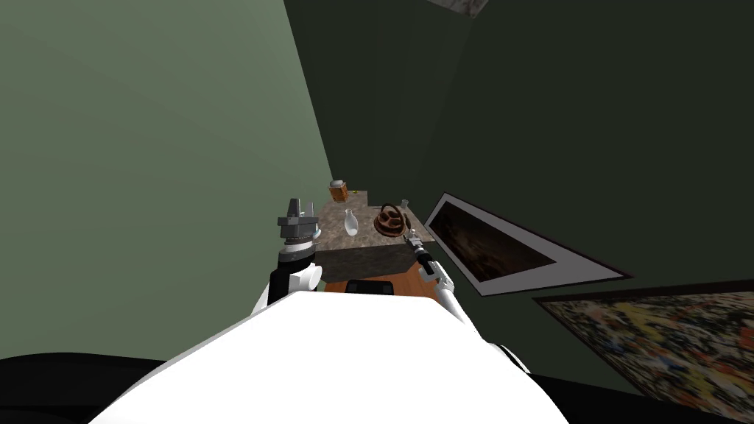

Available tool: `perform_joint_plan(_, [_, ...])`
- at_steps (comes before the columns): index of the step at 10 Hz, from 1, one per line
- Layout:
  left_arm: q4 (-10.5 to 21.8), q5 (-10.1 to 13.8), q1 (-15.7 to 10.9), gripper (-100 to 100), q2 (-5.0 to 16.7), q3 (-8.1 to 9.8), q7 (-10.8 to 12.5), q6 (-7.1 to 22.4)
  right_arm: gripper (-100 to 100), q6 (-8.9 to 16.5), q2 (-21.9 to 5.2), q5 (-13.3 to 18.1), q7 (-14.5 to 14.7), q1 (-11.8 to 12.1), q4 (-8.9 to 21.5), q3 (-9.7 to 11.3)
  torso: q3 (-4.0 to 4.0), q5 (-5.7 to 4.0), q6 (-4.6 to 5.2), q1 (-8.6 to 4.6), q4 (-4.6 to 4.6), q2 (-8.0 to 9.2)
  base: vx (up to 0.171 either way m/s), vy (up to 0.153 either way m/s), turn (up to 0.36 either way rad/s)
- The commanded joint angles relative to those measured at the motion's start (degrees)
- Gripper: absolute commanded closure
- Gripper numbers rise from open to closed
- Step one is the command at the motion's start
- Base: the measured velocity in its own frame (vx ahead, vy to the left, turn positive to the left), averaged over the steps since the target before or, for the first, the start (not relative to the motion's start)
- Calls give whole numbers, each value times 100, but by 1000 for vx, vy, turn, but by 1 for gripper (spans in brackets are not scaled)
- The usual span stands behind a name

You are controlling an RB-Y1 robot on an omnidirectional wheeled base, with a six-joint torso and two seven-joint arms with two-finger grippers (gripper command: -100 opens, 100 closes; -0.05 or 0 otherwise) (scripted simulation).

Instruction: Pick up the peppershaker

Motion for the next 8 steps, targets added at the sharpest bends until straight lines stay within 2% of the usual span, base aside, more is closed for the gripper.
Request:
perform_joint_plan(1, [0, 0, 0, 0, 0, 0, 0, 0, -100, -41, -5, -33, 34, -193, 286, 6, 0, 0, 0, 0, 0, 0, -20, 28, 3])
perform_joint_plan(3, [0, 0, 0, 0, 0, 0, 0, 0, -100, -41, -5, -33, 34, -193, 448, 6, -6, -4, 1, -15, -3, -10, -1, 3, 4])
perform_joint_plan(4, [0, 0, 0, 0, 1, 0, 0, 0, -100, -201, -203, -295, 130, -464, 690, 99, -8, -5, 1, -20, -3, -14, -34, 39, -104])
perform_joint_plan(5, [0, 0, 0, 0, 0, 0, 0, 0, -100, -201, -203, -295, 130, -641, 868, 99, -4, -2, 2, -9, -2, -6, -40, 60, -61])
perform_joint_plan(6, [0, 0, 0, 0, 0, 0, 0, 0, -100, -201, -203, -295, 130, -641, 1029, 99, -2, 0, 0, 0, -1, -3, -20, 31, 11])
perform_joint_plan(7, [0, 0, 0, 0, 0, 0, 0, 0, -100, -360, -400, -558, 226, -924, 1236, 193, -3, -2, 1, -6, -2, -5, -39, 51, -97])
perform_joint_plan(8, [0, 0, 0, 0, 0, 0, 0, 0, -100, -360, -400, -558, 226, -1061, 1393, 193, -1, 0, 3, -2, -1, -1, -46, 55, -64])
